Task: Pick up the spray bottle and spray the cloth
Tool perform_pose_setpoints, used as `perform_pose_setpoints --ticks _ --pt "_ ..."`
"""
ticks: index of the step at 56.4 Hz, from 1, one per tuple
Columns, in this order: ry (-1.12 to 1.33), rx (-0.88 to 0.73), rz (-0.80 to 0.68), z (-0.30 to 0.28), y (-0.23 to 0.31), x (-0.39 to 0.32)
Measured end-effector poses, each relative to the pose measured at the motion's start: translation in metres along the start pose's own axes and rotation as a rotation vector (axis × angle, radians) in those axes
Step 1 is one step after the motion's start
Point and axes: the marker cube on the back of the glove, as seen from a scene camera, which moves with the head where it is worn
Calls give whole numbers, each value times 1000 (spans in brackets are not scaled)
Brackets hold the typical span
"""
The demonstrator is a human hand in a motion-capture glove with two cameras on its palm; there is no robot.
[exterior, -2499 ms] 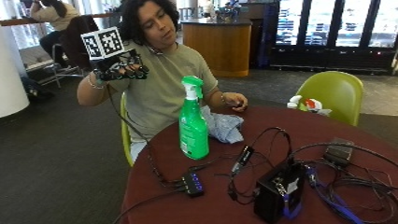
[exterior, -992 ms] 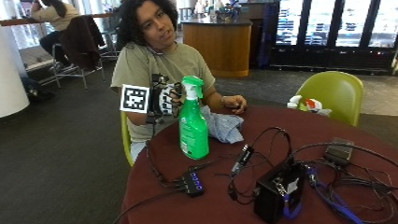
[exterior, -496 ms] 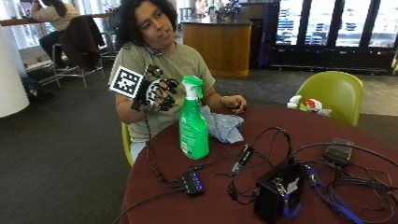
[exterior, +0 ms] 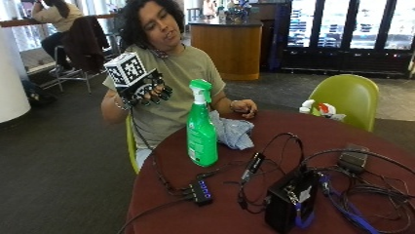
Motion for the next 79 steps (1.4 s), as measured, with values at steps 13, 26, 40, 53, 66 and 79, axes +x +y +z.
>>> perform_pose_setpoints --ticks 13,26,40,53,66,79 --pt "72 -54 3 -13 33 9" --pt "52 -20 30 -18 45 14" --pt "-320 85 36 8 -14 11" --pt "-734 232 104 31 -83 14" --pt "-944 339 220 48 -143 -3" --pt "-914 421 318 54 -198 1"
